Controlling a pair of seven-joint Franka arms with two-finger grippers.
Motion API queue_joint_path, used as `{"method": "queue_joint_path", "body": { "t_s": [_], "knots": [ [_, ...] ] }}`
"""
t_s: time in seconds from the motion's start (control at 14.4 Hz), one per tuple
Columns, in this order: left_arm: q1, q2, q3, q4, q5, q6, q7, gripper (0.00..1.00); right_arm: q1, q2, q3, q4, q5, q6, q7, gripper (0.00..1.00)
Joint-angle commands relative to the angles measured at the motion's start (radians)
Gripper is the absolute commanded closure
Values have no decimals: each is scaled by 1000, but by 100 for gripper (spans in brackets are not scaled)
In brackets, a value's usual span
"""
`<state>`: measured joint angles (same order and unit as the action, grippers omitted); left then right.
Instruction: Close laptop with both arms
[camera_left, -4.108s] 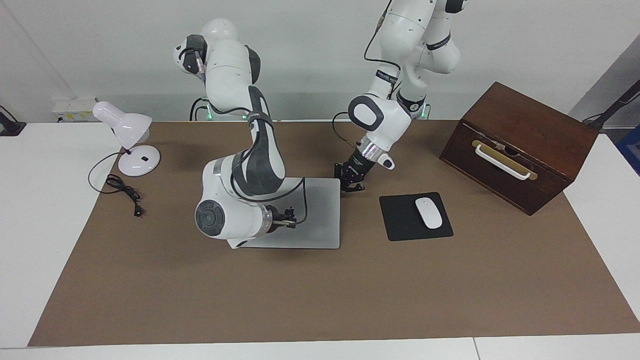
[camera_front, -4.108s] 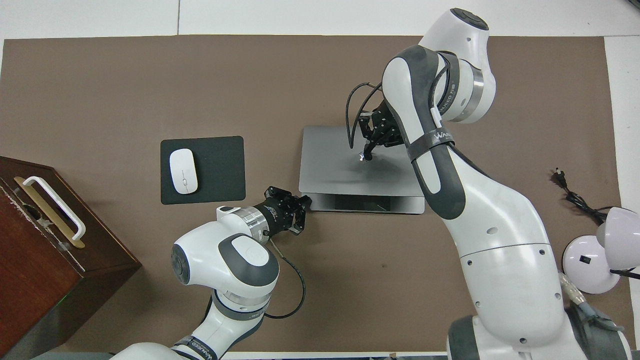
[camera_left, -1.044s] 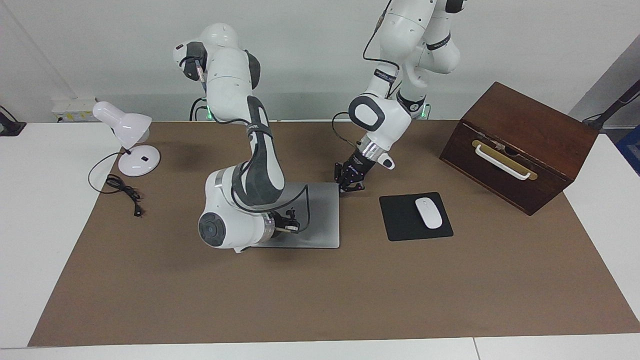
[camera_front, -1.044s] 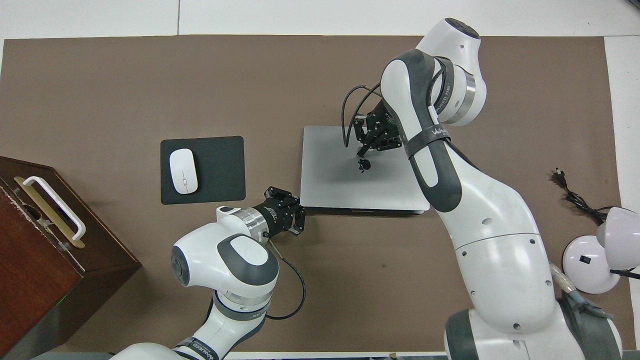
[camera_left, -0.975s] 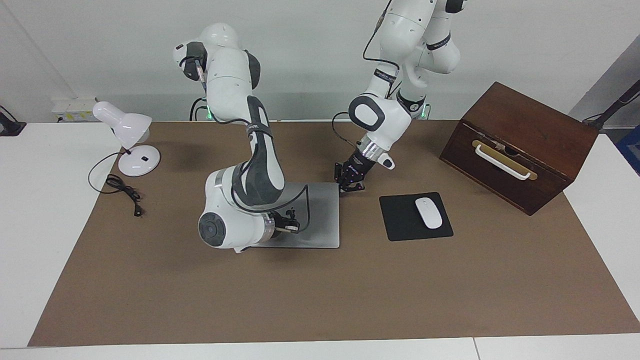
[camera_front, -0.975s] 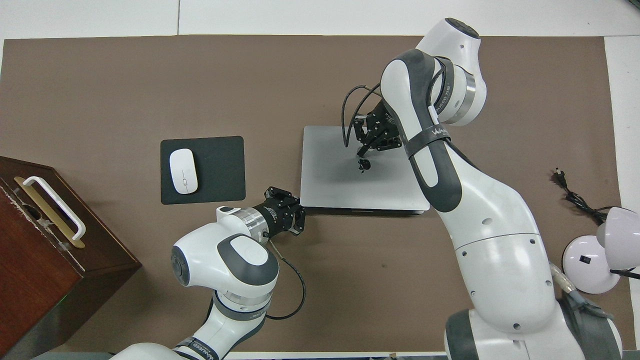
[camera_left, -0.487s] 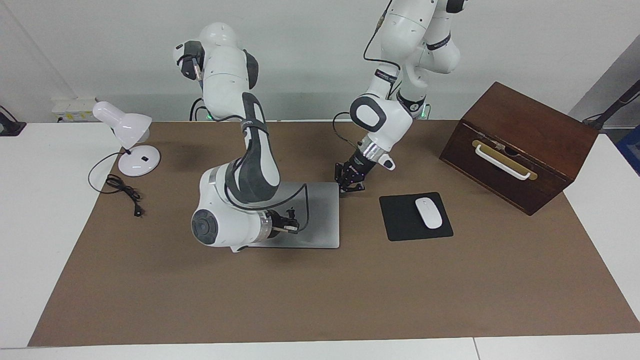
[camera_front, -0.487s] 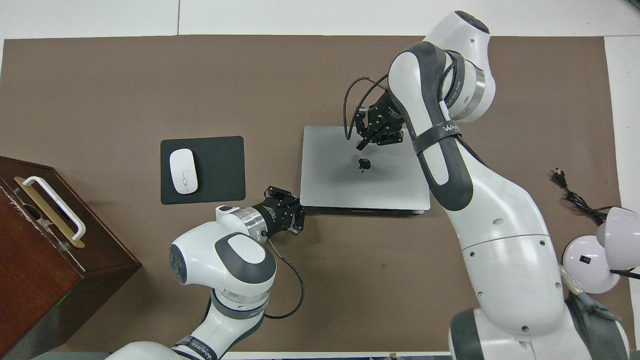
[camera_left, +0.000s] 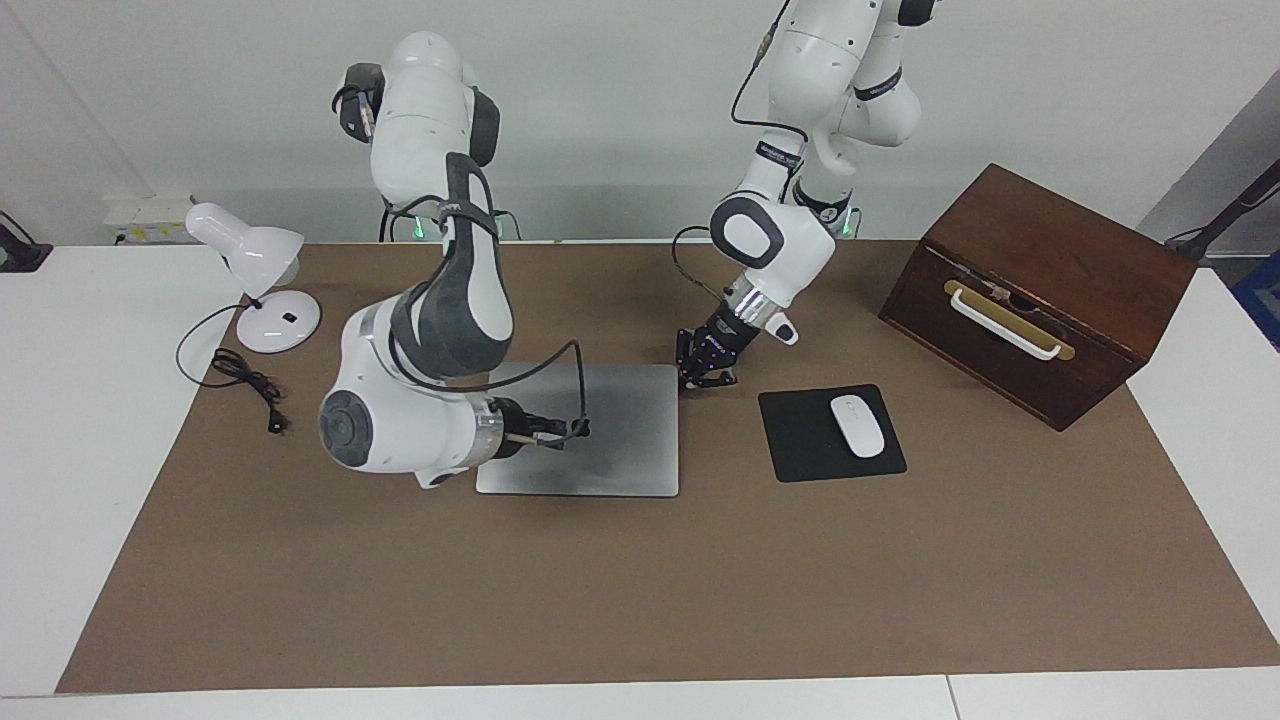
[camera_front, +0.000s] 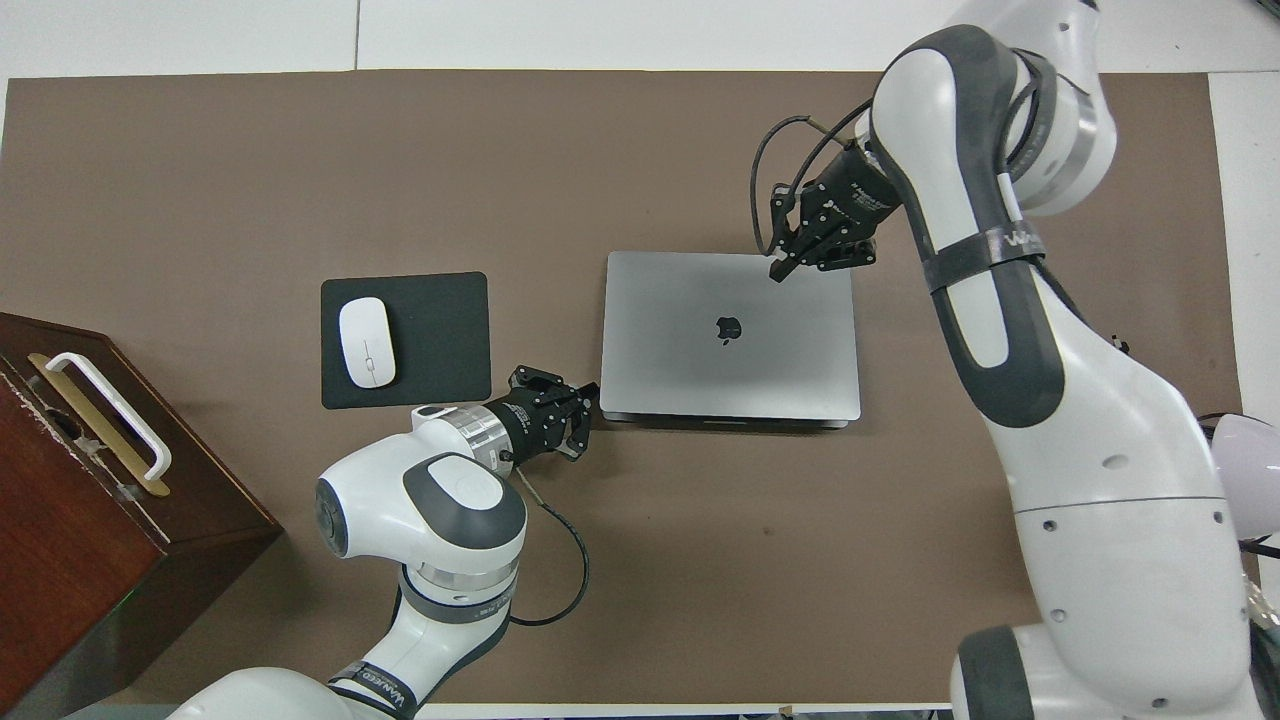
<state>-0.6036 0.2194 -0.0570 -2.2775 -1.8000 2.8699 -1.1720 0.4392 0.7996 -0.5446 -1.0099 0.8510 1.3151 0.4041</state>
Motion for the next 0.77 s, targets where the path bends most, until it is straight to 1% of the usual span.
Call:
{"method": "queue_joint_path", "body": {
  "t_s": [0.0,0.21,0.35,0.42,0.56,0.7],
  "knots": [
    [22,-17,0,-20,-13,-21,23,100,-36,-74,15,-3,-90,-42,-59,100],
    [30,-28,2,-13,-13,-24,18,100,-60,-132,14,-4,-187,-65,-137,100],
    [50,-31,2,-11,-10,-26,22,100,-71,-174,5,-4,-208,-100,-172,100],
    [53,-37,5,-10,-7,-35,23,100,-79,-200,6,-6,-240,-106,-180,100],
    [86,-49,6,2,2,-43,23,100,-94,-265,29,-7,-364,-109,-224,100],
    [111,-49,6,29,22,-41,25,100,-135,-330,83,-12,-459,-122,-275,100]
  ]
}}
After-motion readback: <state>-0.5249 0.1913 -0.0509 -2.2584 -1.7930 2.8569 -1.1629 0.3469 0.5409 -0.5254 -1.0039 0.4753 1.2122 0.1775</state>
